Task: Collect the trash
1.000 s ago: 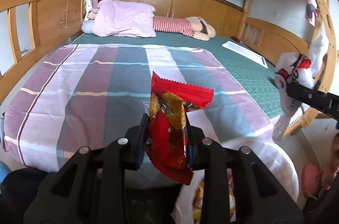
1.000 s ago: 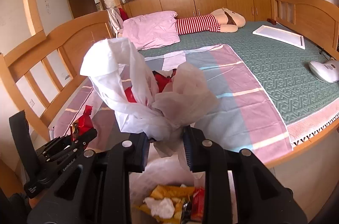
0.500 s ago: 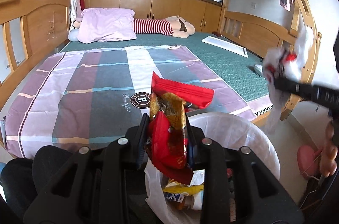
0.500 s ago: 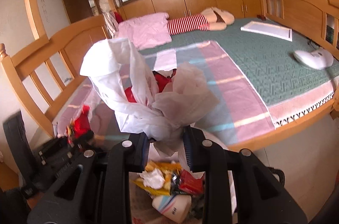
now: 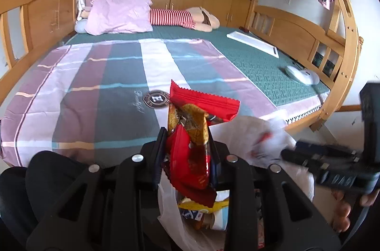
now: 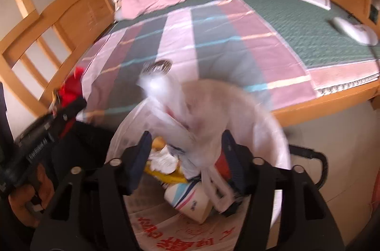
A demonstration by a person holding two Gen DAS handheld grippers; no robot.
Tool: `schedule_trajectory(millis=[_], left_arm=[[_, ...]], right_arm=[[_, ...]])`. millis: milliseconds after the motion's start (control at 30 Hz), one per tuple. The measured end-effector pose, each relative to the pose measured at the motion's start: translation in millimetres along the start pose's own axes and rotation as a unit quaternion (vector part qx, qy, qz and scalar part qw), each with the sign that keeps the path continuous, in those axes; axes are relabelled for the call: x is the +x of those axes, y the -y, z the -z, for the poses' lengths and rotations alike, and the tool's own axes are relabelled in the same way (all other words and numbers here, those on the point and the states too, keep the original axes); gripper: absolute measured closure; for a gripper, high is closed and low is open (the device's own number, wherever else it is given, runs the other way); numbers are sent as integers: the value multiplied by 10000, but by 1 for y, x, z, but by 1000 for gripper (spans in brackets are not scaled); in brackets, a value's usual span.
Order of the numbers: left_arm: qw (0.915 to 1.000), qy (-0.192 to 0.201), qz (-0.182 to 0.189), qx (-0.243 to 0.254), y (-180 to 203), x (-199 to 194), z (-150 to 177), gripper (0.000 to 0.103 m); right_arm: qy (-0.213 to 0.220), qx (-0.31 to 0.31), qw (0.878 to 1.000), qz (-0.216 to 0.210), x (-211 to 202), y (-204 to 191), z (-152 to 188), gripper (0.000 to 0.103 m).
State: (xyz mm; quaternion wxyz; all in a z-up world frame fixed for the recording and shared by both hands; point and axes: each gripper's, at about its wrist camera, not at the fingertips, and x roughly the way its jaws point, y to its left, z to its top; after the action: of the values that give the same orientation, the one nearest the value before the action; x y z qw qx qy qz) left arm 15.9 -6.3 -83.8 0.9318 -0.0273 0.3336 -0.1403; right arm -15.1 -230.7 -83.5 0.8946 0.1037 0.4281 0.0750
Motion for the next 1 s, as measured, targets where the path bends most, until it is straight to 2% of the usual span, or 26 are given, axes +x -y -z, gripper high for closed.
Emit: schedule_trajectory(millis=[100, 267, 400, 433, 533, 700, 833, 933, 1000], left_arm=[[9997, -192, 134, 111, 6, 9, 4, 72], [9958, -630, 482, 467, 24, 26, 15, 72], [9889, -1018, 764, 768, 39, 39, 26, 70], [9870, -1107, 826, 825, 42, 42, 29, 67], [9855, -1141, 844, 935, 47, 42, 32, 38], [9906, -788, 617, 933, 44, 31, 26, 24], [9971, -101, -323, 679, 30, 8, 12, 10], [9956, 501, -726, 317, 18, -19, 0, 4], [9933, 778, -840, 175, 13, -34, -6, 4]], right_arm=[[375, 110, 9991, 139, -19, 11, -6, 36], [1103, 655, 9916, 149, -48, 35, -15, 31], [1257, 796, 9887, 185, -57, 43, -18, 30], [1261, 784, 9887, 200, -57, 42, -18, 30], [1250, 704, 9894, 239, -54, 38, -17, 27], [1266, 445, 9902, 400, -49, 25, -16, 23], [1441, 151, 9877, 585, -51, 14, -14, 17], [1641, -181, 9836, 728, -55, 1, -12, 13], [1760, -435, 9801, 808, -58, -8, -10, 10]])
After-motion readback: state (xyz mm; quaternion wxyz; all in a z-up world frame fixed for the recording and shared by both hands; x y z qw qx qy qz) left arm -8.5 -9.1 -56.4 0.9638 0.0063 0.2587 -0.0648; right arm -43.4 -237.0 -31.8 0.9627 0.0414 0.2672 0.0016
